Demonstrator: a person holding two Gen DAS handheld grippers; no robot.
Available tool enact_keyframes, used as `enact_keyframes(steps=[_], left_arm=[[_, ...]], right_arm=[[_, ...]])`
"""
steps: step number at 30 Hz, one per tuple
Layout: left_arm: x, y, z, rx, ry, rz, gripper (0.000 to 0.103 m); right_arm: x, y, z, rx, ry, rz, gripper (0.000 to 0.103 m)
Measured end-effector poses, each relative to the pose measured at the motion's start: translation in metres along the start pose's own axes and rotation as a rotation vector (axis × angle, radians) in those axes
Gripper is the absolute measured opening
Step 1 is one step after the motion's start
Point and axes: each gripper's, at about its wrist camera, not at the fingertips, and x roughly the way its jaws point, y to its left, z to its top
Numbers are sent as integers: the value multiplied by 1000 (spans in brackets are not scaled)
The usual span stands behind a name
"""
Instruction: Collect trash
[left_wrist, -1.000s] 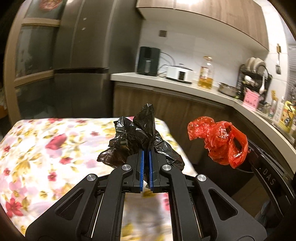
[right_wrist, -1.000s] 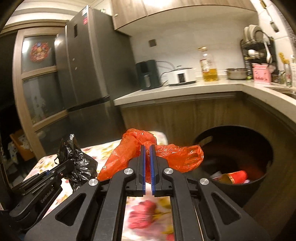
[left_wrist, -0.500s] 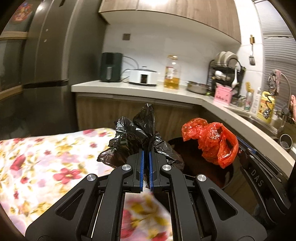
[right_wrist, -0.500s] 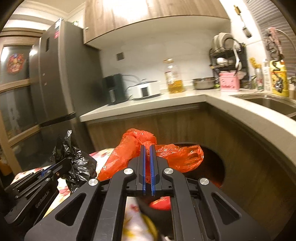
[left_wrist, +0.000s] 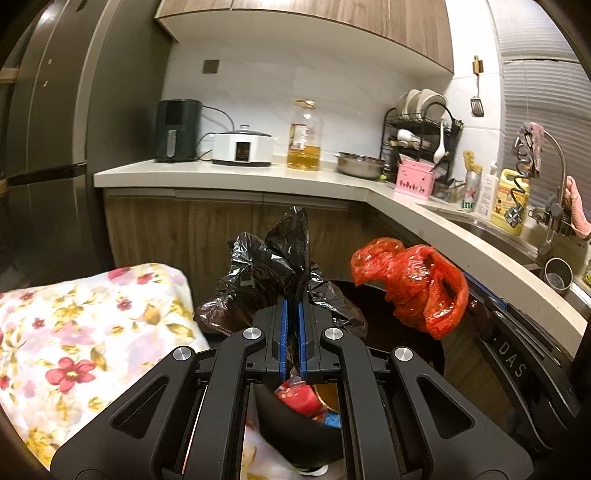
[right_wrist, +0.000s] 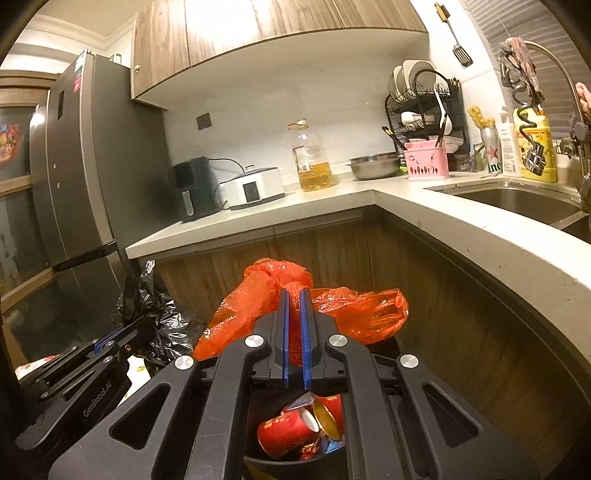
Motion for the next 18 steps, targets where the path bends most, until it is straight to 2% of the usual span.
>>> enact_keyframes(steps=[2, 3, 4, 6, 7, 8, 10, 13, 15, 16, 18], left_arm=[[5, -3, 0, 5, 3, -17, 4], [7, -5, 0, 5, 3, -20, 5], [9, -6, -1, 6, 5, -17, 8], [15, -8, -2, 8, 15, -9, 17], [18, -8, -3, 8, 21, -7, 26], [19, -8, -4, 9, 24, -7, 35], [20, -9, -6, 12, 20, 3, 47], [18, -5, -7, 4, 18, 26, 59], [14, -1, -8, -7, 14, 46, 66], [12, 1, -8, -9, 12, 55, 69], [4, 7, -10, -14, 4, 89, 76]], right_arm=[[3, -5, 0, 11, 6, 2, 9], [6, -7, 0, 19, 10, 7, 15], [7, -9, 0, 24, 11, 10, 16], [12, -12, 0, 31, 22, 6, 17], [13, -14, -1, 34, 27, 2, 17], [14, -15, -2, 36, 29, -3, 20], [14, -18, -3, 41, 33, -8, 26], [13, -18, -5, 33, 43, -18, 34], [12, -16, -7, 27, 49, -19, 51], [10, -15, -8, 23, 49, -18, 54], [8, -12, -10, 9, 56, -28, 66]])
